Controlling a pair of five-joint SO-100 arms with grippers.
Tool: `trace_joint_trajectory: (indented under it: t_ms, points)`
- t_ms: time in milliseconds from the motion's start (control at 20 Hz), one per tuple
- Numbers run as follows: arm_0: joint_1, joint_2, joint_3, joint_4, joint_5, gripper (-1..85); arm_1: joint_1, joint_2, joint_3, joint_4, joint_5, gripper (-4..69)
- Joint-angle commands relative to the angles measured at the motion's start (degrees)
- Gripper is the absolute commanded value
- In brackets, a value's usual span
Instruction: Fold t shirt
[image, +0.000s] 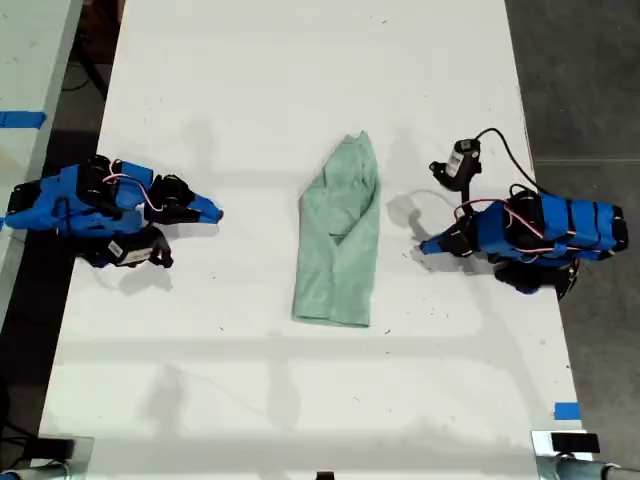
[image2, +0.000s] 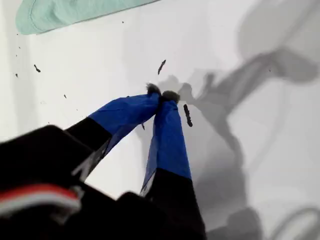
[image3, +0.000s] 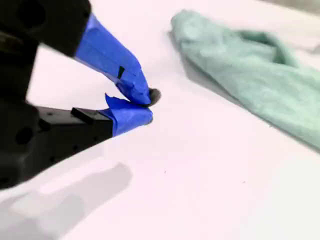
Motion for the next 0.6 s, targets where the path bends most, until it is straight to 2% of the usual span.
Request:
trace_joint_trajectory:
  t_ms: [0,100,150,250,300,350,550]
  points:
    - [-2.2,0.44,2.2,0.7,3.6,4.2,0.09,0.88,3.08,0.26,-0.97,1.0]
    - [0.26,0.53,2.2,0.79,3.78,10.7,0.09,0.88,3.08,0.26,-0.97,1.0]
    - [1.49,0.53,2.2,0.79,3.78,11.2,0.09,0.88,3.08,0.26,-0.97,1.0]
    - [4.57,0.7,0.97,-1.32,-2.46,14.0,0.09,0.88,3.08,0.26,-0.97,1.0]
    - [3.96,0.7,2.11,-0.09,-1.23,14.0,0.09,0.88,3.08,0.26,-0.97,1.0]
    - [2.55,0.44,2.2,0.26,8.61,15.7,0.09,0.88,3.08,0.26,-0.97,1.0]
    - [0.79,0.62,2.11,0.09,9.67,16.0,0.09,0.88,3.08,0.26,-0.97,1.0]
